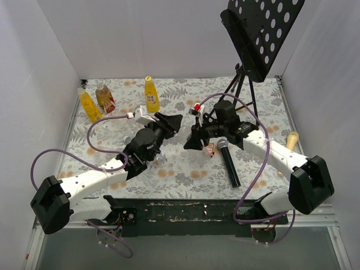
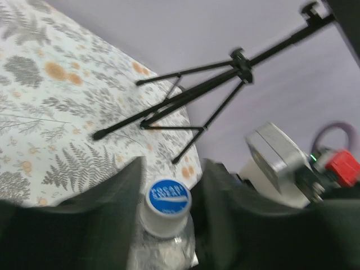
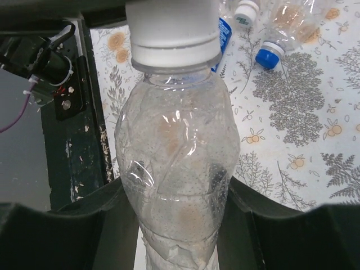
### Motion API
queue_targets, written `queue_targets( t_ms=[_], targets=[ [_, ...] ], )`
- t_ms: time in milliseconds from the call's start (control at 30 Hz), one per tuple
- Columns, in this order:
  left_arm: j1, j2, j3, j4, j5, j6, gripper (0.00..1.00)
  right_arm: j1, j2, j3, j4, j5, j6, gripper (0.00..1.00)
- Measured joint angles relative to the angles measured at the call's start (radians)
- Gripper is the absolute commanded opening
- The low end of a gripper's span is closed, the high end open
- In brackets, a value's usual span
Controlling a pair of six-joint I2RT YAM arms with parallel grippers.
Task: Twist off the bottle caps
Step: Unscrew the bottle cap from the plastic bottle.
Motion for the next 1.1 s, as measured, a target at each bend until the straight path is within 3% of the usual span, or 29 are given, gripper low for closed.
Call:
queue_targets(
  t_ms=[67, 167, 267, 400, 600, 800, 933, 1100],
  targets=[
    [0.026, -0.028, 0.0, -0.006, 0.087, 0.016, 0.77, -0.03, 0.002, 0.0, 0.001, -0.064, -0.024, 0.01],
    [0.096, -0.113, 0.0, -0.02, 0.278, 0.035, 0.89, -0.098, 0.023, 0.005, -0.035, -0.179, -0.099, 0.01],
    [0.205, -0.196, 0.016, -0.064, 0.496, 0.068, 0.89, -0.133, 0.059, 0.034, -0.115, -0.285, -0.195, 0.01],
    [0.347, -0.209, 0.055, -0.113, 0.84, 0.107, 0.82, -0.13, 0.092, 0.071, -0.216, -0.439, -0.314, 0.01],
    [0.41, -0.139, 0.061, -0.176, 1.209, 0.163, 0.79, -0.119, 0.12, 0.146, -0.385, -0.634, -0.484, 0.01],
    [0.41, -0.108, 0.032, -0.1, 1.374, 0.159, 0.77, -0.096, 0.149, 0.164, -0.438, -0.71, -0.521, 0.01],
    [0.41, -0.108, 0.017, -0.044, 1.421, 0.151, 0.66, -0.086, 0.172, 0.165, -0.45, -0.735, -0.519, 0.01],
    [0.409, -0.103, 0.004, -0.003, 1.437, 0.148, 0.63, -0.086, 0.191, 0.18, -0.455, -0.75, -0.51, 0.01]
  ],
)
